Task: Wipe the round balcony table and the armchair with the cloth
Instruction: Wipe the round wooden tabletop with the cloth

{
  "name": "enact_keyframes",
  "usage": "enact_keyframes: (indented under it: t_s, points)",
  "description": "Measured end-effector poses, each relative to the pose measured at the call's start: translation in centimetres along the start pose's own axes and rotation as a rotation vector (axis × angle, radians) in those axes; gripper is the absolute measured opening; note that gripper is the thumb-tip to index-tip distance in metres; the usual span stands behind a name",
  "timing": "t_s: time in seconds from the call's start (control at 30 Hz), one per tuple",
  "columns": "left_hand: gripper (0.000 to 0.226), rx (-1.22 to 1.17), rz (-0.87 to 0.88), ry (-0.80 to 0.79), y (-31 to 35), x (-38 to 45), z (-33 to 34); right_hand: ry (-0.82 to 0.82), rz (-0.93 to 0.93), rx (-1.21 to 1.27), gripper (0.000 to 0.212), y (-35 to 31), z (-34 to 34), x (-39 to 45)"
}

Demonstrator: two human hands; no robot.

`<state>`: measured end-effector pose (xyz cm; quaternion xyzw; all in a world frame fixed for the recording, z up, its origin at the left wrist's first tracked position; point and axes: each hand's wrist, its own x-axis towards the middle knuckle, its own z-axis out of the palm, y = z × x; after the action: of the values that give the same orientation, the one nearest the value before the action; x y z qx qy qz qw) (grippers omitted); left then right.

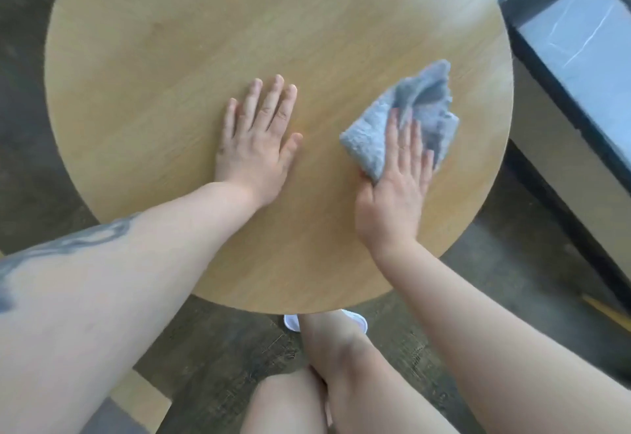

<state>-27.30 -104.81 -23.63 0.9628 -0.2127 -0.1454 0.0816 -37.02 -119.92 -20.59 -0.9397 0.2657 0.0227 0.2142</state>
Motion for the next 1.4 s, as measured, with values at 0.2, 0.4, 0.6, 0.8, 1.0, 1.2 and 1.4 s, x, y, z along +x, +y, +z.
enact_keyframes:
  t_s: [0.2, 0.4, 0.6, 0.8, 1.0, 1.2, 1.4]
  points:
    - [0.060, 0.031, 0.017, 0.010, 0.1, -0.2, 0.1, -0.151, -0.187, -0.174, 0.077, 4.0, 0.9, -3.9]
    - [0.059, 0.036, -0.016, 0.033, 0.4, -0.4, 0.3, 0.132, 0.346, 0.024, 0.078, 3.1, -0.7, 0.0]
    - [0.067, 0.157, -0.019, -0.007, 0.3, -0.2, 0.5, -0.104, -0.220, 0.015, 0.069, -5.2, 3.9, 2.4]
    - [0.065, 0.017, 0.011, 0.015, 0.8, -0.2, -0.3, 0.121, 0.390, -0.050, 0.078, 5.2, -0.5, -3.2]
    - [0.066, 0.008, 0.297, -0.035, 0.8, 2.7, -1.0, 0.068, 0.093, 0.153, 0.074, -6.1, 3.4, 2.2]
    - [0.060, 0.076, 0.495, -0.076, -1.3, 3.1, -1.0, 0.175, 0.569, -0.043, 0.072, 1.5, 2.0, -7.4]
    - [0.063, 0.172, 0.512, -0.078, -1.3, 3.4, -0.6, 0.341, 0.380, 0.178, 0.067, -7.5, 3.3, 2.4]
